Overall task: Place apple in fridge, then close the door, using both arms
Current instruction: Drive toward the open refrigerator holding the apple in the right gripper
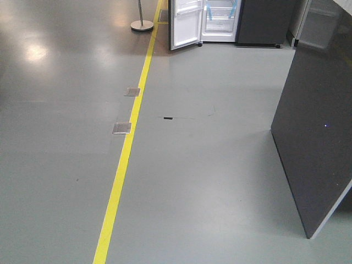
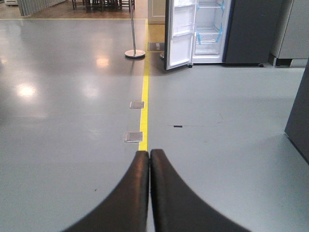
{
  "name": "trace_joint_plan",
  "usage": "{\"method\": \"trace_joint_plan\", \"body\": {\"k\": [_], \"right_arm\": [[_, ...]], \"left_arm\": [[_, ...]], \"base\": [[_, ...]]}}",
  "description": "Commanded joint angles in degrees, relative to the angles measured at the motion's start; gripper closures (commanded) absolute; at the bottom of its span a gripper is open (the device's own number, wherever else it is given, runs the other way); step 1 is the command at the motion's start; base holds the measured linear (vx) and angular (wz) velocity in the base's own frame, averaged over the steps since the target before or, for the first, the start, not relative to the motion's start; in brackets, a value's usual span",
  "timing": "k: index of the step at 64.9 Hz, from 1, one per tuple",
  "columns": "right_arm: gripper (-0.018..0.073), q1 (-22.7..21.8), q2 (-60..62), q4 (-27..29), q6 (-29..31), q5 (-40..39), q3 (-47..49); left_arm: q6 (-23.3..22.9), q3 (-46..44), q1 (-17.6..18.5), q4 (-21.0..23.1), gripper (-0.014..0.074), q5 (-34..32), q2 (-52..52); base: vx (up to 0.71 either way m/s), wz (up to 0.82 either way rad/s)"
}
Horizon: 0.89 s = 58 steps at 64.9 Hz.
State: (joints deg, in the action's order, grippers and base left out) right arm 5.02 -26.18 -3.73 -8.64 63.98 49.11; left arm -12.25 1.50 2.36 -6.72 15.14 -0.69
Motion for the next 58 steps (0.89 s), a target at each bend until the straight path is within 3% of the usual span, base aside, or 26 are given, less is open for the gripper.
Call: {"method": "trace_joint_plan", "body": {"k": [1, 58], "right_arm": [[0.0424, -0.1, -0.4, -0.6, 0.2, -4.3, 1.5], [0.0424, -0.1, -0.4, -0.6, 0.2, -4.1, 1.5]], "left_arm": [[-0.5, 1.2, 0.2, 0.3, 0.0602, -4.1, -0.8], [-0.5, 1.2, 0.2, 0.3, 0.0602, -4.1, -0.8]], "base": [[0.12, 0.02], [0.16, -0.05]]}}
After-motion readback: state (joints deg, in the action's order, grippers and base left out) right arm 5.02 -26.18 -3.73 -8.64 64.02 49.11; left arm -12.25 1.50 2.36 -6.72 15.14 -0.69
